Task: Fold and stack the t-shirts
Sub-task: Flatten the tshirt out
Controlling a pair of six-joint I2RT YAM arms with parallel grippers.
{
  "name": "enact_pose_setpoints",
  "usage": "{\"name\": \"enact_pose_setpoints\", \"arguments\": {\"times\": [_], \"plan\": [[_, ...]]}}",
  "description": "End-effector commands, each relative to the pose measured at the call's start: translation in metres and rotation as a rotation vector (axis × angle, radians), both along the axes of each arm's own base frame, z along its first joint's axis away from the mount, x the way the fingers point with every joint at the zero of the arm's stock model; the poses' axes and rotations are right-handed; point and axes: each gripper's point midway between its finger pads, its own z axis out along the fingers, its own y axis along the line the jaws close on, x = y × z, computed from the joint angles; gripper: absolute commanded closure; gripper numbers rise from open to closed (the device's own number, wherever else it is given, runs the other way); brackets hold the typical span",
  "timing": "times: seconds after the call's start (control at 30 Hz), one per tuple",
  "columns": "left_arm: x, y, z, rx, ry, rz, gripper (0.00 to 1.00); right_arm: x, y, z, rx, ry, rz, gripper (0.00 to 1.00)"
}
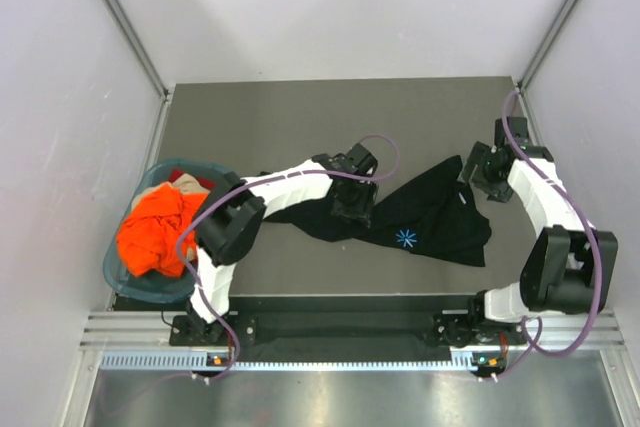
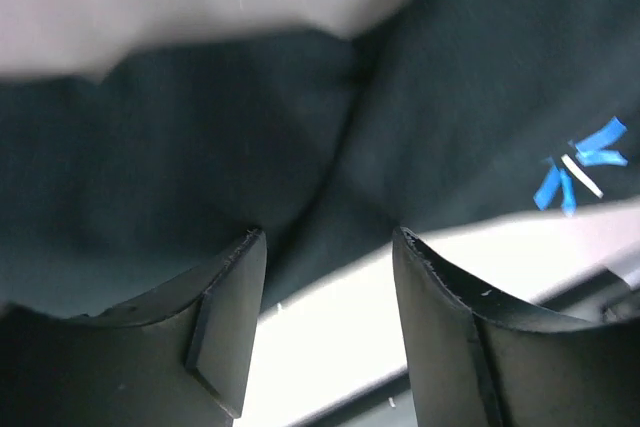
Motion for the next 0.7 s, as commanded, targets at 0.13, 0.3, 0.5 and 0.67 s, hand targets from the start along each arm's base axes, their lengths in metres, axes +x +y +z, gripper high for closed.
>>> {"name": "enact_pose_setpoints", "arguments": {"times": [0.13,0.3,0.5,0.67], "plan": [[0.024,-0.004,-0.012,0.060,-0.089,-0.044,0.48,-0.009,0.031,0.013,0.135,-0.072,0.091,0.26],[0.027,-0.012,0.010,0.018,-0.098,-0.053,0.98,-0.018,0.030,0.011,0.123,-0.055,0.098,0.27],[0.097,-0.004,0.117,0.061,-0.459,0.073,1.00,-0.021,0.027,0.017,0.106,-0.023,0.082,0.28],[0.195,0.012,0.155,0.208,-0.728,0.189,1.00,-0.023,0.033,0.019,0.082,0.027,0.098,0.28]]}}
